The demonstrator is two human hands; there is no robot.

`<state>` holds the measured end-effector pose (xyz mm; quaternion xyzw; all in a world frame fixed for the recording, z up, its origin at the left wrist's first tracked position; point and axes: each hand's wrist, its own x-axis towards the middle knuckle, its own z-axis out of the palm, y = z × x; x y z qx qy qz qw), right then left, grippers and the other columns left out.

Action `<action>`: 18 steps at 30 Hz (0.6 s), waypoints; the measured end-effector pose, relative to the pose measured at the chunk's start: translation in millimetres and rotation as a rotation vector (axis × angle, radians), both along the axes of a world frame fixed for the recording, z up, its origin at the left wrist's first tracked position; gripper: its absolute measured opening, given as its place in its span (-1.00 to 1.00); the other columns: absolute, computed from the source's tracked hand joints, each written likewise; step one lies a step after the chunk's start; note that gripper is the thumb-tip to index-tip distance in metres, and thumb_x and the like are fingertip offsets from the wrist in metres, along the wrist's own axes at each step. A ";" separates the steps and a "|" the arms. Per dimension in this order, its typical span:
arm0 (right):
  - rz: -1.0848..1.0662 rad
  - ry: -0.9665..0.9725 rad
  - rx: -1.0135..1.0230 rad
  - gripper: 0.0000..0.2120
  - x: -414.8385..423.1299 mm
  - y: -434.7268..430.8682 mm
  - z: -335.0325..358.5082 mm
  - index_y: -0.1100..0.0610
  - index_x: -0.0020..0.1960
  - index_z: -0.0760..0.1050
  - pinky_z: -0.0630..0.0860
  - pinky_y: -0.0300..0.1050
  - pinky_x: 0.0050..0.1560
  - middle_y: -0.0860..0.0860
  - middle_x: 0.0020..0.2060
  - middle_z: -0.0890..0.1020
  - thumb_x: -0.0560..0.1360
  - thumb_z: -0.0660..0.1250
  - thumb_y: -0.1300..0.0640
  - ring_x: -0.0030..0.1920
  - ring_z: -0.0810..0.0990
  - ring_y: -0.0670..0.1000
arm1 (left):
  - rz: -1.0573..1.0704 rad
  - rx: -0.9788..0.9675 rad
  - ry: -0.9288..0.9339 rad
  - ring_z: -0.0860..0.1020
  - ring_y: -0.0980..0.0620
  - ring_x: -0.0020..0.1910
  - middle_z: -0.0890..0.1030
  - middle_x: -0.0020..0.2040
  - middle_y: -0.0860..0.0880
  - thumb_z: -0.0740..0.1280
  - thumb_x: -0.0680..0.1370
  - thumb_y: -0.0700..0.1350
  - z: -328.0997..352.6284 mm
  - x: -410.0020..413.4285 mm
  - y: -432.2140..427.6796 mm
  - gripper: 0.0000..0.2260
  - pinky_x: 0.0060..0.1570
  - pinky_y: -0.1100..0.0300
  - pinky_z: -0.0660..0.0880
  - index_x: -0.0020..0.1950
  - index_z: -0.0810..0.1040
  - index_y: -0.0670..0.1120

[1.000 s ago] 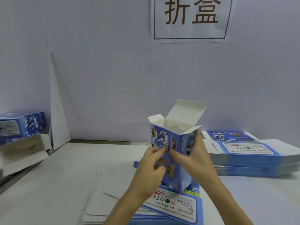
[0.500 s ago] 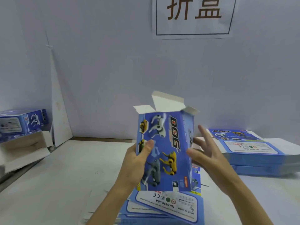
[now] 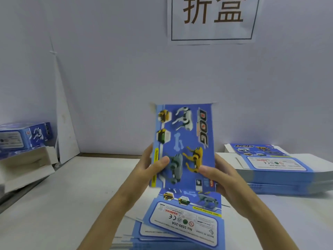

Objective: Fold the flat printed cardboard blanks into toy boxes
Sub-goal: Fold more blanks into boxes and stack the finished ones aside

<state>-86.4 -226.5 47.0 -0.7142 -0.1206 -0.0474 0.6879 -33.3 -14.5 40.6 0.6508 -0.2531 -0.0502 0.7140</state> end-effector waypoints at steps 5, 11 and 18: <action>-0.067 -0.036 0.022 -0.21 3.2 3.6 -1.6 -0.15 0.43 0.28 0.61 0.12 0.07 -0.01 0.13 0.65 0.25 0.47 -0.13 0.08 0.67 0.07 | -0.046 0.093 0.022 0.58 0.14 0.17 0.61 0.17 0.21 0.25 0.42 0.27 -4.1 2.4 3.6 -0.56 0.15 0.02 0.54 0.29 0.39 0.27; -0.081 0.003 0.032 -0.24 4.7 -2.0 -4.2 -0.12 0.44 0.28 0.63 0.07 0.03 -0.01 0.10 0.66 0.32 0.54 -0.08 0.06 0.68 0.05 | -0.122 0.192 0.064 0.60 0.15 0.14 0.60 0.16 0.25 0.38 0.32 0.28 -6.3 3.1 3.4 -0.49 0.04 0.15 0.58 0.24 0.34 0.38; -0.044 0.122 0.012 -0.18 10.8 0.7 -3.1 -0.16 0.33 0.39 0.61 0.12 0.03 -0.02 0.05 0.68 0.15 0.45 -0.44 0.00 0.69 0.08 | -0.039 0.305 0.111 0.68 -0.02 -0.09 0.70 -0.01 0.00 0.33 0.22 0.35 5.2 4.3 25.2 -0.32 -0.10 0.19 0.59 0.26 0.43 0.07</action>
